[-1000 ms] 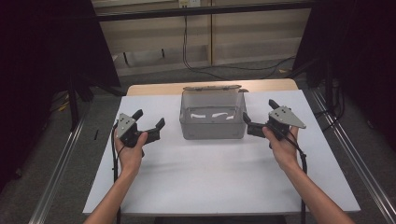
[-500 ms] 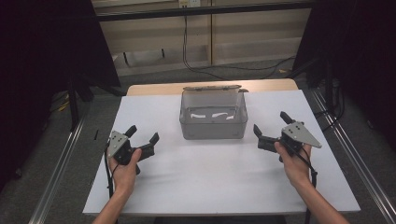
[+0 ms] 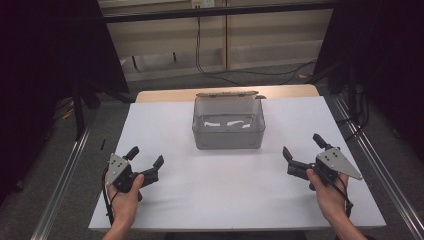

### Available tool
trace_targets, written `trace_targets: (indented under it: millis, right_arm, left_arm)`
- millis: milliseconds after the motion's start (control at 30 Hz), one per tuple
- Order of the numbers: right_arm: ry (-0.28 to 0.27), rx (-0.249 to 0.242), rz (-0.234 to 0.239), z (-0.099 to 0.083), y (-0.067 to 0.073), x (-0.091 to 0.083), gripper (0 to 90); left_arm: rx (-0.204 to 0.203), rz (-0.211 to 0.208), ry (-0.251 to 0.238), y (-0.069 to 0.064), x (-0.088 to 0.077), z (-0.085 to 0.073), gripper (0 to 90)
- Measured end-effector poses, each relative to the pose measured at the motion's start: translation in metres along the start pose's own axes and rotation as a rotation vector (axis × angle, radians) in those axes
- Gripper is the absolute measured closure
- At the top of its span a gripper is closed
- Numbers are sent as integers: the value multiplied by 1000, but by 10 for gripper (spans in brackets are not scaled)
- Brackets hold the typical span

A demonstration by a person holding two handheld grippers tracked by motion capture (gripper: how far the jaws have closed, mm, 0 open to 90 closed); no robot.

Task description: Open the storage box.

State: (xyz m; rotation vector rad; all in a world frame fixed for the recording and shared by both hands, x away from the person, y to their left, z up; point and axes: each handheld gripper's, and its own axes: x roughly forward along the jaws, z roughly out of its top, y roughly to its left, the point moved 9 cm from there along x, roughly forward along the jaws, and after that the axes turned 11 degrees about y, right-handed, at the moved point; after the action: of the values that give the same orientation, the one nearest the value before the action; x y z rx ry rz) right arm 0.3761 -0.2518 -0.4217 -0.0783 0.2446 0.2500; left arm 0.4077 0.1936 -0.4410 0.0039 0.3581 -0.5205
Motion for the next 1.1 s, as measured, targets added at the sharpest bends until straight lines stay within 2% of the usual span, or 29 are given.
trace_targets:
  millis: [167,267,433,600,633,800,900,933,1100]
  right_arm:
    - [19,-2,-16,-8,-6,-14,0]
    - [29,-5,-16,-12,-8,-18,0]
    - [61,-4,-14,-26,-13,-27,0]
    - [79,6,-26,-35,-18,-35,0]
    - [85,6,-35,-41,-22,-37,0]
    - [72,17,-45,-43,-29,-40,0]
    - [80,19,-50,-45,-28,-41,0]
    - [107,5,-54,-51,-29,-41,0]
    - [98,20,-63,-51,-32,-41,0]
  left_arm:
    - [2,-3,7,-1,-9,-7,44]
    - [18,4,6,-1,-15,-10,44]
    - [22,-2,10,-4,-22,-15,44]
    - [8,-3,16,-3,-28,-20,43]
    - [-4,8,14,-1,-30,-23,44]
    - [-26,-4,18,-1,-32,-29,43]
    - [-26,9,21,1,-32,-31,43]
    - [-31,4,23,1,-31,-31,43]
    - [-15,-10,27,-5,-30,-30,43]
